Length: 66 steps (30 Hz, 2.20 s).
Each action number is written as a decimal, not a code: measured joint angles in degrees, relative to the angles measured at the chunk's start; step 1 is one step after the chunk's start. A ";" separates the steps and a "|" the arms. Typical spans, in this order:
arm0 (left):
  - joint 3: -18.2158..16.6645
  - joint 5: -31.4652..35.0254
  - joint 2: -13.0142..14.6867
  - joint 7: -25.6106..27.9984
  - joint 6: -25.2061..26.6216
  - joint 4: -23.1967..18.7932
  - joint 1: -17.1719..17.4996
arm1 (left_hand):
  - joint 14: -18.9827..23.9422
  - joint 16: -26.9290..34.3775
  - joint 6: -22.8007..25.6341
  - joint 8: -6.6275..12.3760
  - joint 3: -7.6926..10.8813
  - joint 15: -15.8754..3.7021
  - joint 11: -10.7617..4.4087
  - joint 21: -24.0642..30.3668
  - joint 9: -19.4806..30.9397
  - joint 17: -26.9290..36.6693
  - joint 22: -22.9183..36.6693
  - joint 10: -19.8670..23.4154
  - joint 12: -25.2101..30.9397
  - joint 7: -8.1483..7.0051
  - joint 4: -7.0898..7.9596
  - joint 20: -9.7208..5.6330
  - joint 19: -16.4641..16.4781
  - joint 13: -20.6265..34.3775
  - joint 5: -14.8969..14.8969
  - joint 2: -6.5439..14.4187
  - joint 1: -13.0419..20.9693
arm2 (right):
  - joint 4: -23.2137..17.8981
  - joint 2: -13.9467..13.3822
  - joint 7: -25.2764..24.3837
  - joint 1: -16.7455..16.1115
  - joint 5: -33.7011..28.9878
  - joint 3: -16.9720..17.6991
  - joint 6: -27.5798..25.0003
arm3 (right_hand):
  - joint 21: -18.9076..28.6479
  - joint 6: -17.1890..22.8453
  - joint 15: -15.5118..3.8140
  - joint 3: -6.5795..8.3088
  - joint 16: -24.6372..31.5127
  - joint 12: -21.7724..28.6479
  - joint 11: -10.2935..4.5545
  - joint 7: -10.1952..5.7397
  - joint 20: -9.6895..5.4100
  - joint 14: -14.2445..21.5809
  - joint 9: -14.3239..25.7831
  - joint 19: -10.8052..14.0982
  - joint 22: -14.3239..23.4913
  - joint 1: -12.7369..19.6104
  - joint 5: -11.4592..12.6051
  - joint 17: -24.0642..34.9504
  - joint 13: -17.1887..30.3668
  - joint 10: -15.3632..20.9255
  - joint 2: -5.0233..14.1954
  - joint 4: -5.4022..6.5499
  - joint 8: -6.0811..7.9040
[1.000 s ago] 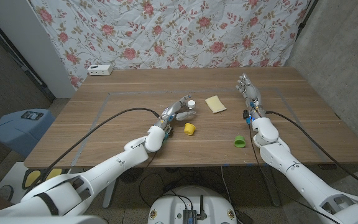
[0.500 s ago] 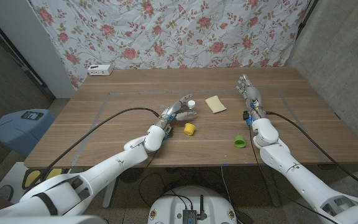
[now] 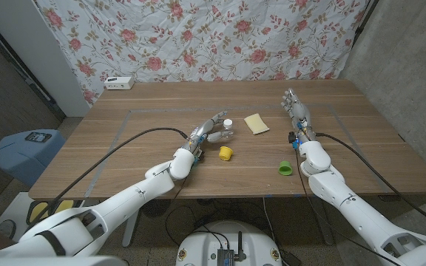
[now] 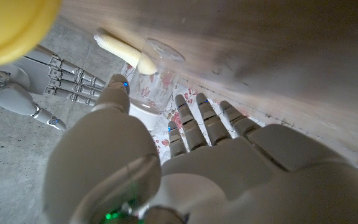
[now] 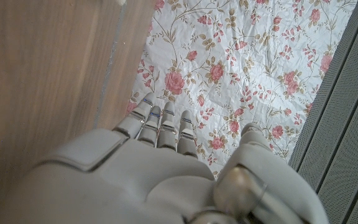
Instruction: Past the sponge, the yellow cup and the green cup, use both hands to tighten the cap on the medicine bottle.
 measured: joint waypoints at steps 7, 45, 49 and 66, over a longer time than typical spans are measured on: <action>-1.33 -1.22 0.89 -0.84 0.01 -1.79 1.06 | -4.33 0.00 -0.89 -0.38 -1.91 0.10 0.39 -0.26 0.00 0.00 0.00 -4.48 0.00 -0.79 0.81 0.49 -2.35 0.00 0.00 -0.09 -2.50 | -0.26 0.03 -0.17 -0.03 -0.17 -0.11 -0.49 | -0.04 -0.40 0.41 0.02 -0.23 0.00 -0.22 -0.40 -0.13 -0.41 0.00 -0.82 0.00 -0.22 0.00 0.00 0.00 -0.78 -0.22 -0.02 0.00; -7.05 -8.59 4.00 -7.44 -6.55 -7.50 3.89 | -16.56 0.24 -4.98 -0.47 -9.15 2.15 5.95 1.06 0.00 0.25 0.00 -17.50 0.47 12.55 4.89 -2.47 0.52 0.01 2.16 0.45 -13.87 | -4.64 -0.55 -2.58 -2.31 -2.03 -0.44 -2.25 | -0.04 -1.65 1.02 0.40 -0.23 -0.22 0.10 -1.20 1.48 -2.26 0.00 -2.40 0.00 -1.06 0.00 0.02 0.00 -1.90 -0.44 0.06 0.00; -7.97 -9.92 4.19 -8.13 -7.11 -8.07 4.37 | -17.53 0.24 -5.69 -0.47 -9.88 3.12 7.13 0.91 0.00 0.28 0.00 -18.68 0.47 13.26 5.66 -2.46 0.51 0.01 2.17 1.33 -15.50 | -5.12 -0.69 -2.65 -2.51 -2.22 -0.46 -2.40 | -0.04 -1.65 0.82 0.40 -0.23 -0.22 -0.31 -1.20 1.68 -2.46 0.00 -2.20 0.00 -1.06 0.00 0.02 0.00 -2.31 -0.44 0.06 0.00; -10.28 -17.92 4.76 -16.08 -9.29 -6.95 3.84 | -20.31 0.24 -6.77 -0.47 -8.52 4.92 9.59 0.17 0.00 0.55 0.29 -21.58 0.47 14.97 11.07 -2.37 -1.87 0.01 2.64 10.73 -21.55 | -6.59 -1.53 -0.53 -3.13 -1.38 -0.46 -2.18 | 0.26 -3.30 0.30 0.22 -0.23 -0.22 -0.49 -0.57 0.65 -2.97 0.00 -2.82 0.00 -2.51 0.44 0.02 0.00 -3.11 -0.66 0.23 0.00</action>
